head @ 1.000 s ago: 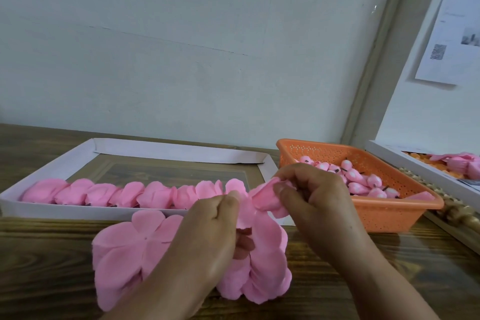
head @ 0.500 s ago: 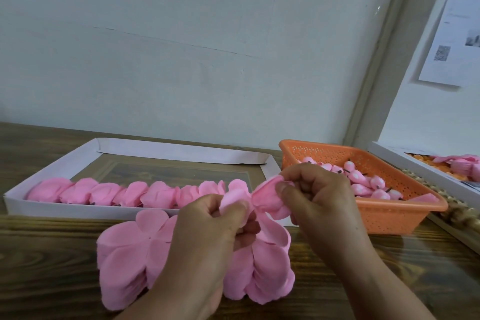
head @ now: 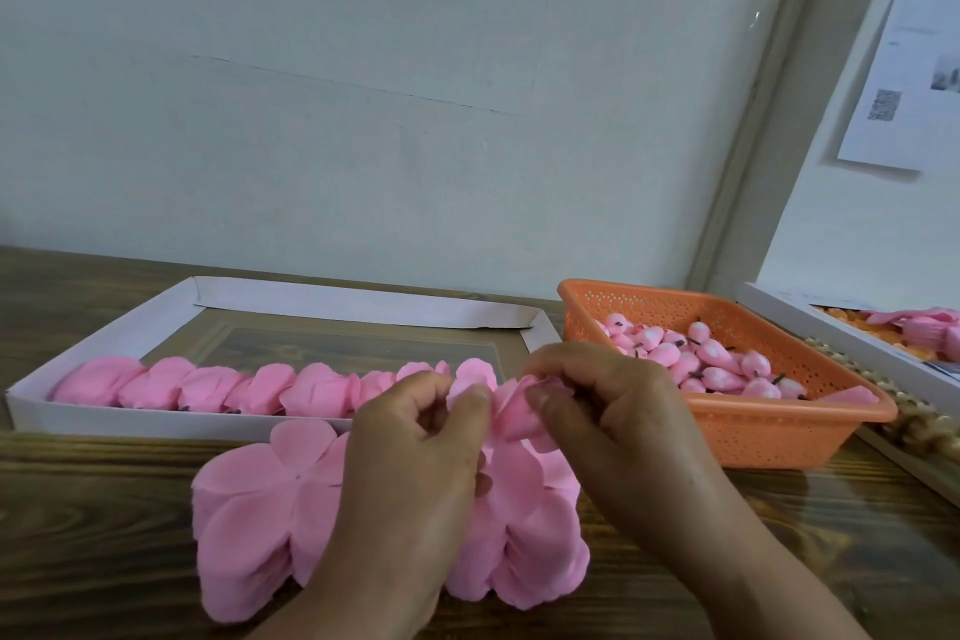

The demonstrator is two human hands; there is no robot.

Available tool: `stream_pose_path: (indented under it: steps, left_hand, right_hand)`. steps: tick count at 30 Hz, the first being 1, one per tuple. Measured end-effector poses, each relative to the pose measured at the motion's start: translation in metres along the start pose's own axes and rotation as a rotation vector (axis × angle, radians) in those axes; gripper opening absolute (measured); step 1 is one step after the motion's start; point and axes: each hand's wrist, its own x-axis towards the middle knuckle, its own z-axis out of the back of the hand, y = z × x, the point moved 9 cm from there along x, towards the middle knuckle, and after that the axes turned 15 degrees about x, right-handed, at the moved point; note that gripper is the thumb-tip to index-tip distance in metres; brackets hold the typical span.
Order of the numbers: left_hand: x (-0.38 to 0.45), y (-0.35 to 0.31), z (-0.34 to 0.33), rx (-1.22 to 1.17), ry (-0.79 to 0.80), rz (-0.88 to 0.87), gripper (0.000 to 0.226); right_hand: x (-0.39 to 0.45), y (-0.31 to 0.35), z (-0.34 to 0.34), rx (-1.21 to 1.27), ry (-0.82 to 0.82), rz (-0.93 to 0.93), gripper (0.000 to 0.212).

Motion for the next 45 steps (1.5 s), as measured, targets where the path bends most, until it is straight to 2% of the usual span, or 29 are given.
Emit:
stream_pose_path:
  steps: [3, 7, 13, 17, 21, 28, 33, 37, 40, 45]
  left_hand:
    - [-0.001, -0.001, -0.003, -0.051, 0.031, 0.032, 0.037]
    - [0.0, 0.001, -0.01, -0.186, 0.093, 0.099, 0.041]
    - [-0.002, -0.012, -0.009, -0.013, 0.141, -0.073, 0.037]
    - [-0.002, -0.02, -0.008, 0.072, 0.132, -0.126, 0.053]
    - [-0.002, -0.022, -0.011, 0.106, 0.183, -0.176, 0.036]
    - [-0.003, -0.017, -0.02, 0.108, 0.38, -0.145, 0.03]
    - [-0.001, -0.01, -0.026, 0.198, 0.546, -0.11, 0.028]
    - [-0.002, -0.003, -0.027, 0.28, 0.579, -0.092, 0.031]
    - [-0.004, -0.001, -0.03, 0.208, 0.597, -0.047, 0.031]
    - [-0.01, 0.002, -0.037, -0.042, 0.653, 0.074, 0.032]
  right_hand:
    - [-0.001, 0.002, -0.001, -0.043, 0.005, 0.018, 0.025]
    - [-0.001, -0.004, 0.006, 0.036, -0.051, -0.024, 0.026]
    - [0.0, -0.009, 0.008, 0.133, -0.063, -0.098, 0.022]
    - [-0.001, -0.01, 0.006, 0.22, -0.04, -0.139, 0.025]
    - [-0.001, -0.007, 0.002, 0.288, 0.002, -0.161, 0.025]
    - [-0.002, -0.011, 0.004, 0.375, 0.036, -0.233, 0.019]
    - [-0.004, -0.016, -0.002, 0.404, 0.117, -0.296, 0.015]
    - [-0.005, -0.019, -0.005, 0.407, 0.136, -0.31, 0.02]
    - [-0.004, -0.022, -0.007, 0.41, 0.138, -0.318, 0.023]
    - [-0.004, -0.027, -0.007, 0.422, 0.147, -0.322, 0.02]
